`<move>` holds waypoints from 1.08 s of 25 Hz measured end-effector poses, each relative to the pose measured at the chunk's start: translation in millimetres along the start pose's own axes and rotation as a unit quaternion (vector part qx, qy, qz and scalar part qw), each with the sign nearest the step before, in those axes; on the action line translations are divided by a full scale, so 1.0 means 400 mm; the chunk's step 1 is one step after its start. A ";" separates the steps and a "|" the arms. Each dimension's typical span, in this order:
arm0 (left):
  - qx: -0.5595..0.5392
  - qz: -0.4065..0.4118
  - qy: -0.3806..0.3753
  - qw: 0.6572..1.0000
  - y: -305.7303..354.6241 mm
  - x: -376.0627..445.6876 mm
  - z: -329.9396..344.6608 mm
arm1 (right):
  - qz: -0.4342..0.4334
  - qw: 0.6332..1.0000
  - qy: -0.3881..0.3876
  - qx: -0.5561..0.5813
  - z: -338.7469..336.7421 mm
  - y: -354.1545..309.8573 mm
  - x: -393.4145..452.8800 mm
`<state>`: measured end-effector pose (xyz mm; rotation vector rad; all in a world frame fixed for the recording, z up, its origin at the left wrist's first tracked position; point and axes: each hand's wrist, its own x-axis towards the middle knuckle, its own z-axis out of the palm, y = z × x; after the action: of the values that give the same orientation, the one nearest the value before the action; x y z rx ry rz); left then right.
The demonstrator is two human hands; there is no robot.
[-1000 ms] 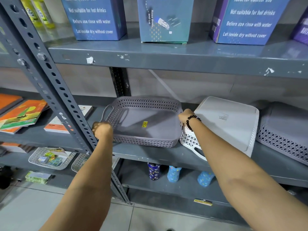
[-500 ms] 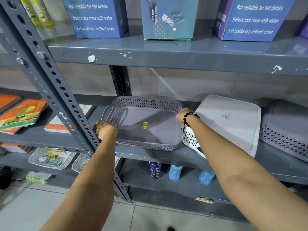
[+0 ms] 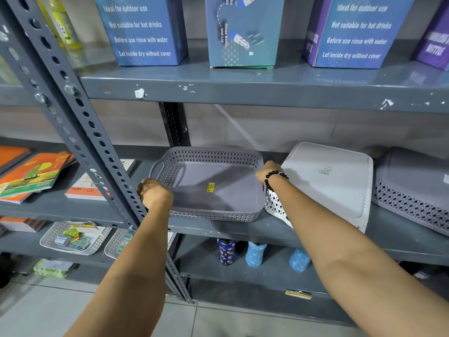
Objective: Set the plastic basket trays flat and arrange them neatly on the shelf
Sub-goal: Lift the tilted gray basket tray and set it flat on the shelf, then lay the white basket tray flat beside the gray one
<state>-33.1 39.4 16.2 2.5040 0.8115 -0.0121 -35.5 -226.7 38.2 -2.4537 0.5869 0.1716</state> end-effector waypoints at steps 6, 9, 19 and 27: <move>0.024 0.120 0.040 0.992 0.057 -0.052 0.025 | -0.019 0.997 0.058 0.039 -0.030 0.024 -0.032; -0.020 0.198 0.024 0.980 0.140 -0.117 0.066 | -0.045 0.993 0.099 0.036 -0.056 0.061 -0.044; -0.111 0.317 -0.088 0.938 0.478 -0.422 0.286 | -0.031 0.986 0.166 0.005 -0.262 0.358 0.011; 0.012 0.177 -0.118 0.977 0.635 -0.445 0.417 | 0.076 0.990 0.118 -0.027 -0.393 0.549 0.181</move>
<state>-15.6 -312.4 15.8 2.5711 0.2652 -0.1930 -71.5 -503.7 31.1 -2.4994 0.8818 -0.0442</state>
